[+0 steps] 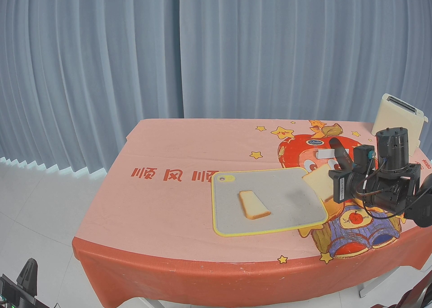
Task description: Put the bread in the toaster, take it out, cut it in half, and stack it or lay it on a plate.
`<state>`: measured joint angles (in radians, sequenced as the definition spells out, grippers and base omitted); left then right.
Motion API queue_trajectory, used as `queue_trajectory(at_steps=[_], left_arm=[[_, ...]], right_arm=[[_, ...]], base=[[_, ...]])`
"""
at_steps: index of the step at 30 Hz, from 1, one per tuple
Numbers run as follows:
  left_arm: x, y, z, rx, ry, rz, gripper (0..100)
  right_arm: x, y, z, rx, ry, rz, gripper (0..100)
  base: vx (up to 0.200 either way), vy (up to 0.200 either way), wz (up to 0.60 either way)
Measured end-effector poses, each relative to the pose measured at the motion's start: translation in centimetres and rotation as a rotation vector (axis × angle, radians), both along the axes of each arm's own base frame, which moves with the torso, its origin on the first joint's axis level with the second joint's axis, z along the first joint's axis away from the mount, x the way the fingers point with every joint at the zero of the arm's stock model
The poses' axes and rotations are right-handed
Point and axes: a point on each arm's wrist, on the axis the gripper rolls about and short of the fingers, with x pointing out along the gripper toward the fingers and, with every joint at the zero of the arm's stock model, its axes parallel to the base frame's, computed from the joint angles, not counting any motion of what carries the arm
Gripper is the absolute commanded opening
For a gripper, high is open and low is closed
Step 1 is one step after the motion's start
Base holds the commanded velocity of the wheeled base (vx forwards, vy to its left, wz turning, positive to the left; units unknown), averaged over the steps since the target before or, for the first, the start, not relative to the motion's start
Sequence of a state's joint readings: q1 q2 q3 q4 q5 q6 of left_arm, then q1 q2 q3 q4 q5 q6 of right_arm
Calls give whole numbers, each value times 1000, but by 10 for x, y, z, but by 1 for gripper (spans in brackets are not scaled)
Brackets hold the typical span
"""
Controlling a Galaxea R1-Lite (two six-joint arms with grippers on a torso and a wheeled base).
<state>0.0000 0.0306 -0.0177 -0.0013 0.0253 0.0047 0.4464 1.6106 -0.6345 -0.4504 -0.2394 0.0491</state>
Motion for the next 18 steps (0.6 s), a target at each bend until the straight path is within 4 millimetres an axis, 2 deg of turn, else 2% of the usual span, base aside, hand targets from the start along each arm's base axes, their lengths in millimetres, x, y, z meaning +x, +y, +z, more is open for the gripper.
queue_trajectory(at_steps=[8, 18], left_arm=[[0, 0, 0, 0, 0, 0, 0], [0, 0, 0, 0, 0, 0, 0]], right_arm=[[-10, -5, 2, 1, -4, 0, 0], [-10, -12, 5, 8, -18, -26, 0]], base=[[0, -200, 0], [0, -200, 0]])
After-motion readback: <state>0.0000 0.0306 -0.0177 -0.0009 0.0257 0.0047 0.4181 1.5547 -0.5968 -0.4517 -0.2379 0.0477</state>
